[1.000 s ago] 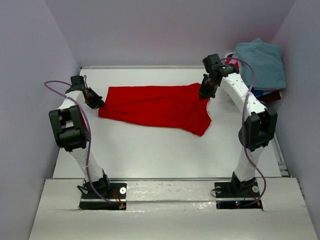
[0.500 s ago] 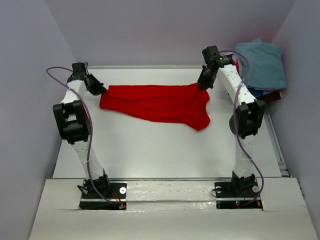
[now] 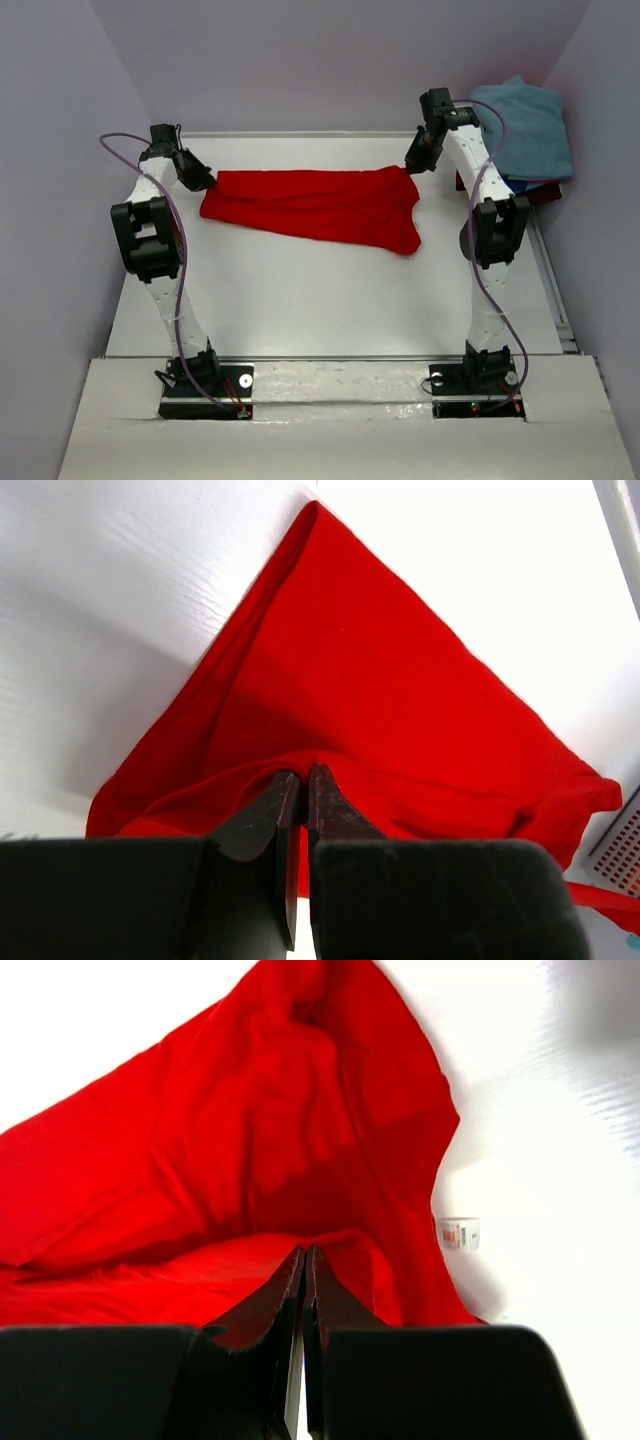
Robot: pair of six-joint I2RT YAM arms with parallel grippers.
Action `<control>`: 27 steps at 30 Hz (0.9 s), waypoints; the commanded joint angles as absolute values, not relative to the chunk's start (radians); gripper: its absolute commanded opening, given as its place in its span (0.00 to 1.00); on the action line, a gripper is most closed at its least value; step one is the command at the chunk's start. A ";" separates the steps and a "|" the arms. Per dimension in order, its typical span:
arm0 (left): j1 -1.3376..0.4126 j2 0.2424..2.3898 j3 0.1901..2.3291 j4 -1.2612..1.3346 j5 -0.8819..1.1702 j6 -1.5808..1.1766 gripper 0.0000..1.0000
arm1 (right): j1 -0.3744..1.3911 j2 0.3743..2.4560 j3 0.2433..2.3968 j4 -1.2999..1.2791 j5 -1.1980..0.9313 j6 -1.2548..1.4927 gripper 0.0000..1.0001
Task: Fold and stack the t-shirts
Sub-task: Fold the tshirt
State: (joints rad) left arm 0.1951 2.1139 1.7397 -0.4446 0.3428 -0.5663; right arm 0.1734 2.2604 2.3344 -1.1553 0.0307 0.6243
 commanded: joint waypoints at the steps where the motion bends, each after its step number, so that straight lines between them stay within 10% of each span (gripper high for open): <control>1: 0.192 2.105 1.769 -0.466 0.318 -0.552 0.06 | 0.150 2.299 2.422 -1.097 0.008 0.592 0.07; 11: 0.192 2.103 1.738 -0.477 0.268 -0.545 0.07 | 0.141 2.408 2.505 -1.046 -0.041 0.558 0.07; 14: 0.192 2.094 1.708 -0.466 0.264 -0.549 0.46 | 0.132 2.443 2.536 -1.046 -0.057 0.545 0.07; 18: 0.192 2.074 1.675 -0.439 0.255 -0.543 0.65 | 0.132 2.456 2.526 -1.029 -0.055 0.534 0.09; 19: 0.183 2.071 1.675 -0.437 0.256 -0.542 0.88 | 0.132 2.463 2.523 -1.031 -0.052 0.532 0.10; 27: 0.172 2.007 1.644 -0.436 0.222 -0.543 0.99 | 0.132 2.460 2.514 -1.011 -0.051 0.515 0.23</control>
